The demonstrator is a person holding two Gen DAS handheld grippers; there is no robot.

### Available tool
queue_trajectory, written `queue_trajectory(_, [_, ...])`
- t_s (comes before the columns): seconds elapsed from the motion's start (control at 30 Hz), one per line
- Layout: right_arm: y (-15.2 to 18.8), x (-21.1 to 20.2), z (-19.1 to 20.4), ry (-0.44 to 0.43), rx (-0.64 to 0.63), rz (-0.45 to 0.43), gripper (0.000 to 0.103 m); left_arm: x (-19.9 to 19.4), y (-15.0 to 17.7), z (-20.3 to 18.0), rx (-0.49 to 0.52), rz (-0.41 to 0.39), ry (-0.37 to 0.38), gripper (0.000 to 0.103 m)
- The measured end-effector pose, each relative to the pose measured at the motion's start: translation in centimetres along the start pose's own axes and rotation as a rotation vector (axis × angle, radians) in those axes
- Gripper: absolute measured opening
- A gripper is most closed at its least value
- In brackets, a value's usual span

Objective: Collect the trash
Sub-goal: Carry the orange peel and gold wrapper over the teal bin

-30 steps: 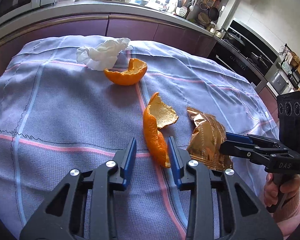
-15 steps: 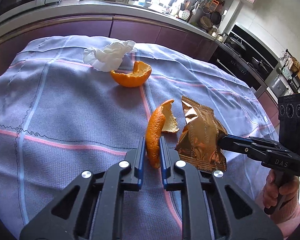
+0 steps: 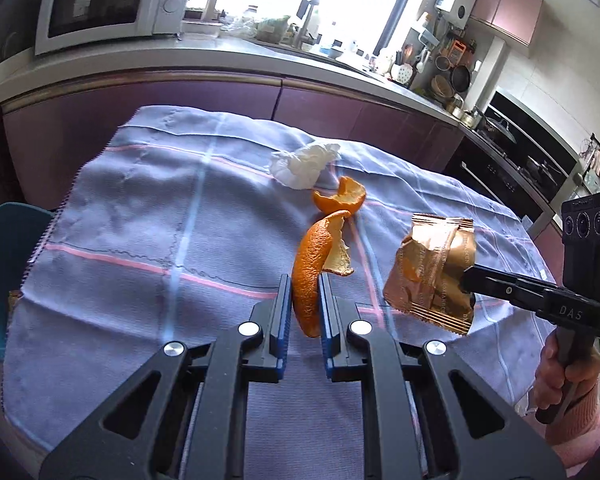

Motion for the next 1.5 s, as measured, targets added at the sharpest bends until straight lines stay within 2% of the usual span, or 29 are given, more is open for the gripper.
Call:
queue_trajectory(0.33, [-2.0, 3.1, 5.2, -0.094, -0.104, 0.024, 0.002, -6.2, 0.1, 6.6, -0.123, -0.100, -0.101, 0.013])
queue_trajectory(0.47, [-2.2, 4.5, 6.4, -0.097, -0.126, 0.041, 0.002, -8.1, 0.5, 8.7, -0.166, -0.125, -0.136, 0.013])
queue_trajectory(0.53, [-2.1, 5.2, 6.2, -0.037, -0.148, 0.042, 0.008, -8.4, 0.7, 9.5, -0.178, -0.127, -0.151, 0.013])
queue_trajectory(0.57, [-2.0, 5.5, 5.8, -0.011, -0.143, 0.048, 0.024, -8.7, 0.9, 10.1, -0.188, -0.127, -0.156, 0.013])
queue_trajectory(0.63, [-1.8, 6.0, 4.6, 0.025, -0.108, 0.053, 0.038, -8.9, 1.1, 10.6, -0.203, -0.129, -0.163, 0.013])
queue_trajectory(0.7, [-1.6, 6.8, 3.3, 0.067, -0.080, 0.076, 0.038, -9.1, 1.4, 11.2, -0.216, -0.132, -0.172, 0.013])
queue_trajectory(0.83, [-0.7, 8.8, 1.9, 0.045, -0.014, 0.162, 0.039, -9.4, 1.6, 12.3, -0.244, -0.140, -0.196, 0.013])
queue_trajectory(0.9, [-0.2, 9.4, 1.9, 0.026, 0.000, 0.184, 0.028, -9.8, 1.8, 13.2, -0.261, -0.145, -0.215, 0.013])
queue_trajectory(0.93, [-0.1, 9.5, 2.0, 0.014, 0.000, 0.190, 0.012, -10.1, 1.9, 13.6, -0.269, -0.147, -0.227, 0.013])
queue_trajectory(0.97, [-0.1, 9.6, 2.2, 0.012, -0.005, 0.190, 0.006, -10.3, 2.0, 14.0, -0.276, -0.149, -0.236, 0.013])
queue_trajectory(1.03, [-0.2, 9.7, 2.7, 0.001, -0.022, 0.189, 0.002, -10.8, 2.3, 15.0, -0.289, -0.152, -0.267, 0.013])
queue_trajectory(1.2, [-0.7, 9.7, 3.6, -0.019, -0.029, 0.181, 0.004, -11.8, 3.0, 17.5, -0.326, -0.158, -0.311, 0.013])
queue_trajectory(1.37, [-0.7, 10.0, 3.2, 0.007, -0.016, 0.178, 0.006, -12.5, 3.6, 19.1, -0.352, -0.164, -0.336, 0.013])
queue_trajectory(1.4, [-0.8, 9.9, 2.9, 0.014, -0.005, 0.168, 0.008, -12.6, 3.7, 19.4, -0.356, -0.164, -0.340, 0.013])
queue_trajectory(1.47, [-1.2, 9.8, 2.5, 0.033, 0.008, 0.145, 0.024, -12.6, 3.9, 19.9, -0.361, -0.164, -0.352, 0.013])
queue_trajectory(1.5, [-1.4, 9.7, 2.2, 0.045, 0.014, 0.133, 0.025, -12.7, 4.0, 20.2, -0.364, -0.164, -0.358, 0.013])
Point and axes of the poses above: each gripper's, at about its wrist camera, not at the fingertips, and x roughly the way its jaws point, z to its left, y to its underside, the point moved 5 cm from there along x, roughly the way its jaws point, and after that the axes turned 5 degrees about x, right-handed, at the moved point
